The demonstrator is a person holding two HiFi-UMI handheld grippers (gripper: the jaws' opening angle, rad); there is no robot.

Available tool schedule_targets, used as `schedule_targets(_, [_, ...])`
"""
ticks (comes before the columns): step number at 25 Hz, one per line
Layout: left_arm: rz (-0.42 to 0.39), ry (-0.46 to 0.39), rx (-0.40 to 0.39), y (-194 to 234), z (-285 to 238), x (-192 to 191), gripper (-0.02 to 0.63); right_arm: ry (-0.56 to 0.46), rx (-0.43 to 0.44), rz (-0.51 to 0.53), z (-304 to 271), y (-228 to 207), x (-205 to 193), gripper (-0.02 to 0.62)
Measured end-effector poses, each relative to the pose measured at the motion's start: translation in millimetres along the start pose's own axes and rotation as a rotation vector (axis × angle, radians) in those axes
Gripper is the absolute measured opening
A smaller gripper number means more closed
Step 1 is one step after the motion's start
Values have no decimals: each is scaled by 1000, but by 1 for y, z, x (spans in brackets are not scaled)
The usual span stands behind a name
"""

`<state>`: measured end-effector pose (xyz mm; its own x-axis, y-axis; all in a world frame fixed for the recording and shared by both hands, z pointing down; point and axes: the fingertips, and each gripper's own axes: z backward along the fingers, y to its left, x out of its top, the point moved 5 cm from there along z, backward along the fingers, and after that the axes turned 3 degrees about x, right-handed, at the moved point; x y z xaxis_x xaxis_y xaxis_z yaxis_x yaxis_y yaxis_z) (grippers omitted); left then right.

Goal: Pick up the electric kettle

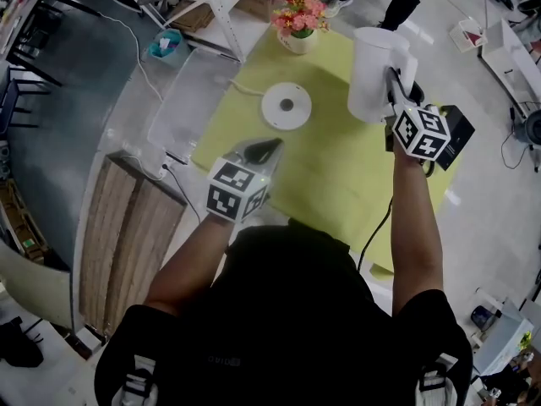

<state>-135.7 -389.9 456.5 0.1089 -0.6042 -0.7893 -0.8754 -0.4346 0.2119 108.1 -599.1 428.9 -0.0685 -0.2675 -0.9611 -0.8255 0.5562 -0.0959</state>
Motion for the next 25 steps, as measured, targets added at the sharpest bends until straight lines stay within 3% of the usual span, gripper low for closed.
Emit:
schedule_targets(16, [9, 47, 10, 5, -7, -9, 2, -92, -44, 7, -21, -16, -9, 114])
schedule_targets(25, [-5, 40, -20, 0, -2, -13, 2, 4, -52, 58, 14, -7, -33, 124])
